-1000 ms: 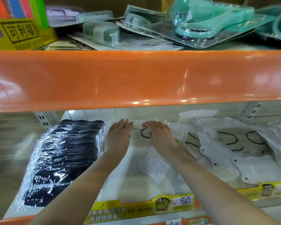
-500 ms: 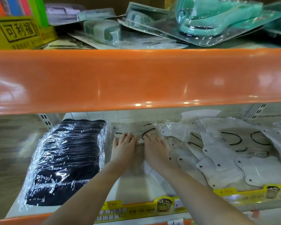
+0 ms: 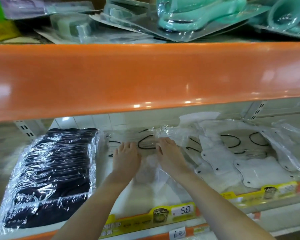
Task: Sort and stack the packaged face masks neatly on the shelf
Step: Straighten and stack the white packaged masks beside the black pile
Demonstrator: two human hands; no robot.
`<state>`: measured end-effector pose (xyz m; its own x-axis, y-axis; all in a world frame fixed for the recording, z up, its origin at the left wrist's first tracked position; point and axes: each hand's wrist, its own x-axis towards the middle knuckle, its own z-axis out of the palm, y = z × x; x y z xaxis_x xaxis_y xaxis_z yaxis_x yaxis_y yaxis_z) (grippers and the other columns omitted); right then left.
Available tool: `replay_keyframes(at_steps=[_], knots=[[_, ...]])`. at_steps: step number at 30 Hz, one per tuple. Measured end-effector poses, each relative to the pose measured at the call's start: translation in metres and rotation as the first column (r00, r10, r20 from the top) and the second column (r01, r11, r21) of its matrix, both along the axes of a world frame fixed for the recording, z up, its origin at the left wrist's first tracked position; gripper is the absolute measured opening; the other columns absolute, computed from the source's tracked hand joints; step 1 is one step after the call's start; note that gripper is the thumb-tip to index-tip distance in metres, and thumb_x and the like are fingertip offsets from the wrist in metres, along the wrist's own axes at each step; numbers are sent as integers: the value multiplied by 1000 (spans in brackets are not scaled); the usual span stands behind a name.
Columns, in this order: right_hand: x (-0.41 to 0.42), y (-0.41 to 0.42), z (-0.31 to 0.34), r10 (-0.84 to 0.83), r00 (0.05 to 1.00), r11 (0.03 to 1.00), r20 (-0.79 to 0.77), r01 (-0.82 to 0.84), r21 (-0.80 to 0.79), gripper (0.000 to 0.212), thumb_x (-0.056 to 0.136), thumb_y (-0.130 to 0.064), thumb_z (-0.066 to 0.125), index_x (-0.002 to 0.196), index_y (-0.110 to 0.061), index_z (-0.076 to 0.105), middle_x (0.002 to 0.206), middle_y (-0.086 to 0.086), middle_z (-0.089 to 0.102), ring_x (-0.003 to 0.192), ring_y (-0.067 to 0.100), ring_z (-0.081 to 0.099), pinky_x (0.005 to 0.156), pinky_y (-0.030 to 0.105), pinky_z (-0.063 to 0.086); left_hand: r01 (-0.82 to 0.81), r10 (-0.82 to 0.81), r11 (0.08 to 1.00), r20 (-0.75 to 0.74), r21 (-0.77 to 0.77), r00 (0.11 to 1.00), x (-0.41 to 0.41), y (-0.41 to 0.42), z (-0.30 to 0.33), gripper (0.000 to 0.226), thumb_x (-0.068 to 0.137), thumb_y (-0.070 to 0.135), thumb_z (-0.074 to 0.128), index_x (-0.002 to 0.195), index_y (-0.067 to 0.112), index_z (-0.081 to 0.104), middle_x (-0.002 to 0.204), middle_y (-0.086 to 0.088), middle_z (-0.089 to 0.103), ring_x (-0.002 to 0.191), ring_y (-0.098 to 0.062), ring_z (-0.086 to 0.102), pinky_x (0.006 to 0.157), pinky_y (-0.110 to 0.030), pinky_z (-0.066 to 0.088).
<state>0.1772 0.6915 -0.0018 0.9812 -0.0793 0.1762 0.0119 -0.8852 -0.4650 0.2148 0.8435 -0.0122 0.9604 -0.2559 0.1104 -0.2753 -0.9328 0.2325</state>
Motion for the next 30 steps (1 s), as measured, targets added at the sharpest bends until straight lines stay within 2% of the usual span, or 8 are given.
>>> replay_keyframes(at_steps=[3, 6, 9, 12, 20, 24, 26, 30], knots=[[-13, -29, 0, -67, 997, 995, 38, 70, -71, 29, 93, -14, 48, 120, -14, 57, 124, 1, 52, 116, 23, 46, 92, 37, 42, 61, -59, 996, 24, -70, 998, -12, -22, 8, 28, 95, 20, 40, 118, 8, 51, 121, -7, 55, 117, -26, 46, 91, -33, 35], [-20, -52, -1, -180, 984, 974, 15, 180, -137, 30, 94, -21, 52, 123, -14, 56, 130, 4, 50, 123, 27, 45, 96, 36, 37, 117, -115, 981, 22, -155, 993, -25, -49, 14, 29, 96, 18, 39, 122, 13, 51, 127, -2, 53, 121, -21, 43, 90, -30, 34], [-27, -74, -3, -235, 968, 951, -89, 210, -227, 51, 94, -33, 51, 140, -14, 38, 148, 5, 33, 133, 27, 34, 102, 37, 32, 189, -190, 949, 22, -251, 982, -36, -77, 15, 32, 95, 15, 40, 125, 16, 53, 127, -2, 54, 122, -20, 42, 92, -30, 36], [-35, -90, -5, -264, 952, 937, -158, 214, -276, 61, 94, -30, 52, 146, -17, 25, 150, 3, 28, 135, 25, 29, 104, 35, 30, 234, -241, 937, 5, -260, 970, -43, -103, 12, 34, 92, 12, 42, 124, 17, 54, 126, 0, 56, 122, -20, 42, 95, -32, 38], [-45, -113, 3, -274, 950, 939, -150, 231, -257, 30, 99, -23, 39, 125, -18, 52, 129, 0, 51, 122, 20, 43, 95, 31, 33, 178, -197, 954, -53, -241, 979, -53, -147, 9, 41, 92, 15, 42, 133, 20, 46, 135, -1, 51, 126, -21, 39, 102, -33, 32], [-43, -124, 5, -256, 962, 962, -101, 242, -129, 33, 98, -24, 38, 123, -18, 58, 119, 2, 59, 113, 23, 51, 88, 33, 41, 78, -139, 889, -105, -451, 985, -59, -158, 14, 54, 92, 9, 42, 144, 17, 31, 142, -3, 42, 127, -23, 41, 100, -39, 39], [-42, -129, 8, -259, 962, 965, -83, 254, -67, 32, 99, -26, 39, 121, -18, 60, 113, 4, 61, 109, 25, 55, 79, 32, 42, 84, -176, 858, -138, -508, 975, -60, -163, 13, 52, 93, 7, 42, 143, 16, 33, 143, -2, 41, 125, -22, 44, 97, -39, 42], [-39, -134, 19, -190, 982, 982, -21, 189, -24, 34, 101, -27, 39, 79, -12, 60, 81, 3, 58, 84, 22, 52, 63, 29, 30, 50, -198, 827, -207, -560, 958, -62, -172, 10, 46, 94, 6, 41, 139, 14, 41, 141, -3, 46, 123, -19, 48, 99, -36, 43]])
